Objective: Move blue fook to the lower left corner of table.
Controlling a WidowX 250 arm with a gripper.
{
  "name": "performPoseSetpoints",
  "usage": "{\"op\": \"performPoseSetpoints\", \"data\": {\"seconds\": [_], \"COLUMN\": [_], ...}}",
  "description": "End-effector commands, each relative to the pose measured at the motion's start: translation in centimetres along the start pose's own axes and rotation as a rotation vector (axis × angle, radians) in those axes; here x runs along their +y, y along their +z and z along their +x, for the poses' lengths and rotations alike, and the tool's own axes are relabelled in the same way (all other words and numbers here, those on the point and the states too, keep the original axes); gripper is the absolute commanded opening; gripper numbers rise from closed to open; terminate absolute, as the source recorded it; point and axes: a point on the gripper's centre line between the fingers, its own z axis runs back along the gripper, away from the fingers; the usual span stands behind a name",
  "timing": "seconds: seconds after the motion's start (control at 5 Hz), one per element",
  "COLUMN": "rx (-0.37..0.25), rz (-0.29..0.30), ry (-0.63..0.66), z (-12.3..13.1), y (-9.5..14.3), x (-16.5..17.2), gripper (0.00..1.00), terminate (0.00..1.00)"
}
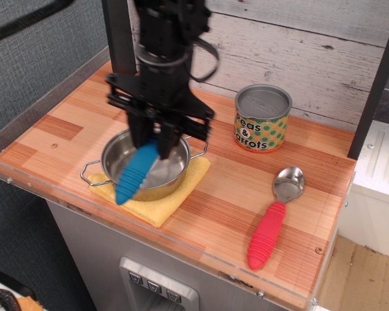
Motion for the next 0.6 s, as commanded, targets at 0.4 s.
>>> {"op": "performPoseSetpoints", "data": {"seconds": [0.4], "rx": [0.020], "rz": [0.094], "ry": [0.110], "z": [3.7], "y": [-3.2], "x": [12.3], "gripper": [0.00], "terminate": [0.00]}}
